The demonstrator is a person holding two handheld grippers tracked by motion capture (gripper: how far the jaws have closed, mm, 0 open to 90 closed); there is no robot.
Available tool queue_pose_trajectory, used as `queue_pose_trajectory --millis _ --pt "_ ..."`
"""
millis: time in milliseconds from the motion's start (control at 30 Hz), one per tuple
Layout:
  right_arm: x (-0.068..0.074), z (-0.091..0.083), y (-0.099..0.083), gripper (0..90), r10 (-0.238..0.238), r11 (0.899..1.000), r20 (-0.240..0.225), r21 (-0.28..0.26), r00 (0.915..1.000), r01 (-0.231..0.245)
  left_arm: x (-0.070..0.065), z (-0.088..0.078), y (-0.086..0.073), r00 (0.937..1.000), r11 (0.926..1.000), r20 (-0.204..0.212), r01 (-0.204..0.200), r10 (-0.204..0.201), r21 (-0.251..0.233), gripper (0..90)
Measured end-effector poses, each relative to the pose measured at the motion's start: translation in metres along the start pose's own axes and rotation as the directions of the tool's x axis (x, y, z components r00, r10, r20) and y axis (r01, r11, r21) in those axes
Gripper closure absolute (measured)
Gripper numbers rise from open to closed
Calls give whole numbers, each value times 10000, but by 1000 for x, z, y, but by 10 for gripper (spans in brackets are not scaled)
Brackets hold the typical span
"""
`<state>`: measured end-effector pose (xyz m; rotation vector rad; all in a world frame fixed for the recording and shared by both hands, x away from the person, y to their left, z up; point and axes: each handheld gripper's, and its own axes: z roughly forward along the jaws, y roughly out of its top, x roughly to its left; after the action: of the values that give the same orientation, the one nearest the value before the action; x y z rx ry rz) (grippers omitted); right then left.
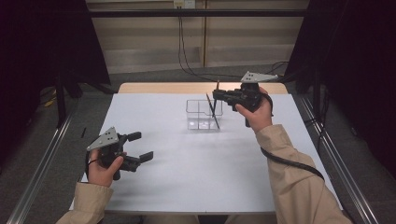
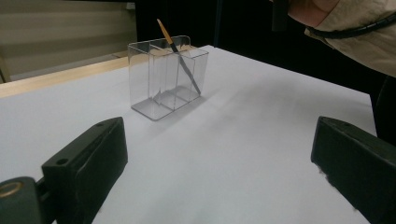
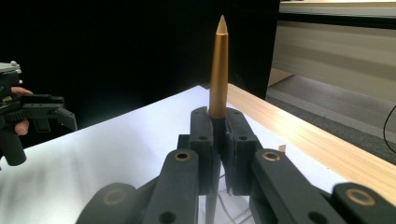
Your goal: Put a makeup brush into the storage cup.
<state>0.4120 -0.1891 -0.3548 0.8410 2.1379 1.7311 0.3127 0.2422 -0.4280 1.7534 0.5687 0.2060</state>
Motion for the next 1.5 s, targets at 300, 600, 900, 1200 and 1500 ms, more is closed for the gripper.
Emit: queue_pose_trajectory --millis 300,600,900,1200,1500 --pt "-4 1 5 840 -122 9999 325 -67 9994 124 -1 0 0 9999 9999 0 -149 149 -18 36" --pt "-11 4 6 840 -9 9998 667 -214 9978 24 -3 -3 0 9996 9996 -9 -294 294 -9 36" --pt "-15 9 5 840 -83 9998 912 -151 9958 97 -3 -5 0 9995 9995 19 -321 321 -26 35" --pt "-17 14 -2 840 -260 9997 1182 63 9926 254 -4 -5 -1 9994 9994 26 -332 332 -60 35" --pt "-21 19 -9 840 -275 9995 1407 221 9897 246 -3 -5 -2 9995 9995 100 -310 310 -18 35"
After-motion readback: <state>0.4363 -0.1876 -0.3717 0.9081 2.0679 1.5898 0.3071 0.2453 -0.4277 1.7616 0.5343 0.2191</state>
